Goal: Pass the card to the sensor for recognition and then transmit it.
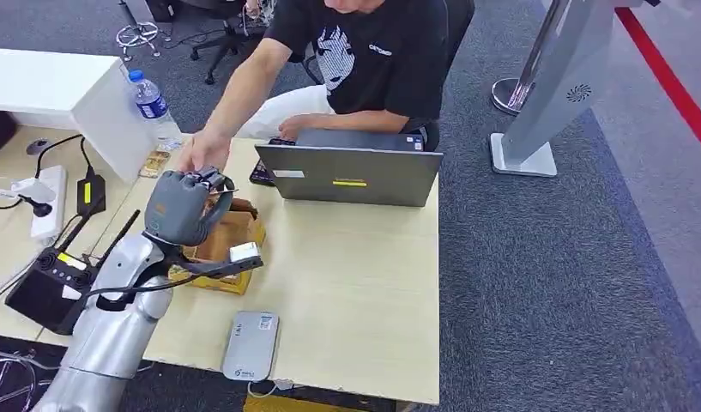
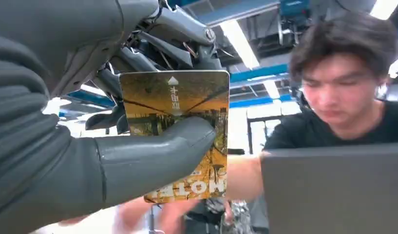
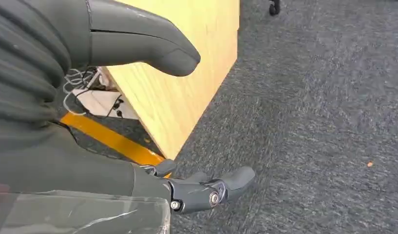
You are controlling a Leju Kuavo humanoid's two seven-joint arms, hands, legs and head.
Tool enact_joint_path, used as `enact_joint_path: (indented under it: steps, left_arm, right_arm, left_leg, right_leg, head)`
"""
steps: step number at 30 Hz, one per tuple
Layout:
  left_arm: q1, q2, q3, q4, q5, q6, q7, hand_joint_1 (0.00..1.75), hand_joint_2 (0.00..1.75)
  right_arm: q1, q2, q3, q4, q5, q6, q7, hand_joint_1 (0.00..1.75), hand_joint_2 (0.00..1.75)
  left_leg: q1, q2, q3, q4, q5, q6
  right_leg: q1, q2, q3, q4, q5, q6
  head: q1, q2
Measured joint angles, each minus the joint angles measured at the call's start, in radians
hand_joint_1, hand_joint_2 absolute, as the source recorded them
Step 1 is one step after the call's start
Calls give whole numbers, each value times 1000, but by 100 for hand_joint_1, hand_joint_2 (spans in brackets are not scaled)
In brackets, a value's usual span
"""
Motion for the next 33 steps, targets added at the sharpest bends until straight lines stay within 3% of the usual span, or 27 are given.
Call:
enact_joint_path:
  steps: [6, 10, 12, 13, 20, 25, 28, 31, 33]
  left_arm:
    - [-200, -24, 70, 117, 16, -83, 39, 175, 175]
    - [-261, -38, 117, 188, 34, -93, 31, 175, 175]
    - [-268, -43, 128, 213, 34, -88, 29, 7, 175]
    - [-267, -45, 134, 219, 34, -86, 27, 0, 175]
    - [-239, -47, 146, 233, 43, -61, -15, 0, 175]
    - [-179, -49, 224, 230, 119, 22, -45, 0, 175]
    - [-121, -65, 316, 180, 246, 0, -118, 0, 175]
    - [-46, -84, 456, 109, 440, -60, -237, 0, 175]
    - [17, -93, 571, 75, 659, -170, -313, 0, 175]
  right_arm:
    - [-35, 0, 20, 2, 45, -26, 14, 0, 175]
    - [-49, 0, 22, 3, 46, -32, 20, 0, 175]
    - [-52, 0, 23, 4, 46, -32, 20, 0, 175]
    - [-53, 0, 22, 4, 46, -32, 20, 0, 175]
    - [-55, 0, 23, 4, 45, -29, 20, 0, 175]
    - [-54, 0, 22, 4, 46, -29, 13, 0, 175]
    - [-52, 2, 22, 4, 46, -30, 6, 0, 175]
    - [-39, 4, 19, 4, 45, -33, 0, 0, 175]
    - [-20, 4, 16, 4, 43, -45, -1, 0, 175]
  left_leg:
    - [0, 1, 0, 0, 2, -1]
    - [0, 1, 1, 0, 2, -1]
    - [0, 1, 1, 0, 2, -1]
    - [0, 1, 0, 0, 2, -1]
    - [0, 0, -1, -1, 1, -1]
    - [0, 1, 0, -1, 2, -1]
    - [0, 2, 0, -1, 2, -1]
    - [0, 4, 0, -2, 1, -1]
    - [0, 5, 1, -3, -1, -2]
  right_leg:
    - [0, 0, 0, 0, 2, -2]
    - [0, 1, 0, 1, 2, -2]
    - [0, 1, 0, 1, 2, -2]
    - [0, 1, 0, 1, 2, -2]
    - [0, 0, 0, 1, 2, -2]
    - [0, 1, -1, 1, 2, -2]
    - [0, 2, -1, 1, 2, -2]
    - [0, 4, -2, 1, 1, -2]
    - [0, 5, -1, 1, 0, -3]
  head:
    - [0, 0]
    - [0, 0]
    - [0, 0]
    - [-1, 0]
    - [0, 0]
    - [-1, 0]
    - [0, 0]
    - [-1, 0]
    - [-1, 0]
